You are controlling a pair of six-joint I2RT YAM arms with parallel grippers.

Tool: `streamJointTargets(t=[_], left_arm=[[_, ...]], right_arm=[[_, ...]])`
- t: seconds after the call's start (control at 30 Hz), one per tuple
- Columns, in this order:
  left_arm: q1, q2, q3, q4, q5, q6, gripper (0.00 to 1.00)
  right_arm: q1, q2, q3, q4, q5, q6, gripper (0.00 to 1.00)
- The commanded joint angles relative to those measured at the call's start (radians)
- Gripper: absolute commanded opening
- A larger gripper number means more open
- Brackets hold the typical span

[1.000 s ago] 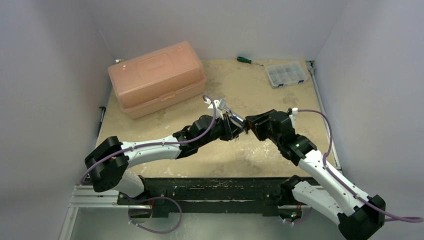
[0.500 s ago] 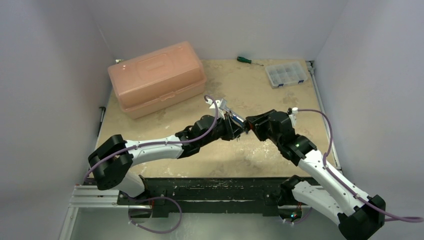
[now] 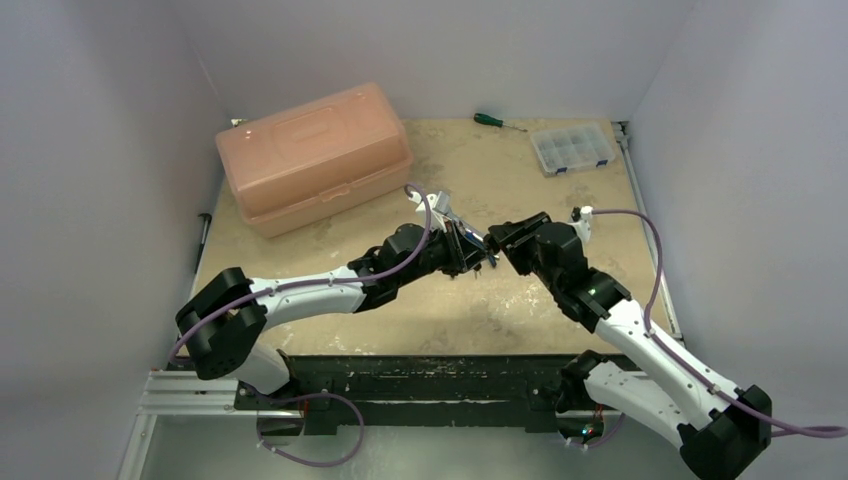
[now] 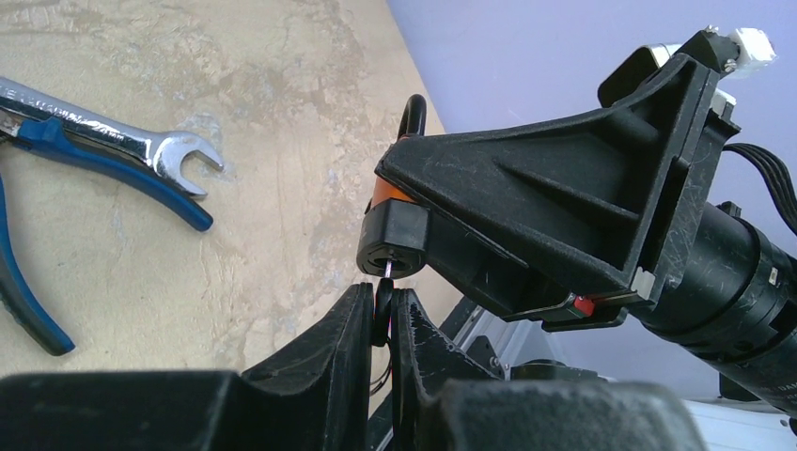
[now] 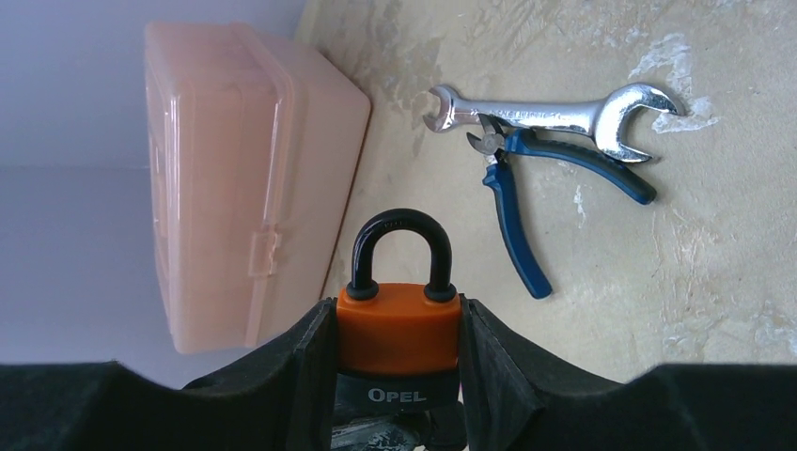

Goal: Unlock with the key

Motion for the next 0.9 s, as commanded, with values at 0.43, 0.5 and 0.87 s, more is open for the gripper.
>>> streamJointTargets(t=[0.43, 0.5, 0.87], left_arm=[[0.004, 0.002, 0.031, 0.048, -0.069, 0.146, 0.0], [0.0, 0.0, 0.033, 0.05, -0.069, 0.174, 0.0], [-0.022, -0.039, 0.022, 0.07, -0.088, 0.367, 0.0]], right_arm=[[0.079, 0.031, 0.086, 0.023, -0.188, 0.045, 0.0], [0.078, 0.033, 0.099, -0.006, -0.178, 0.047, 0.0], [0.078, 0.049, 0.133, -0.096, -0.181, 0.065, 0.0]])
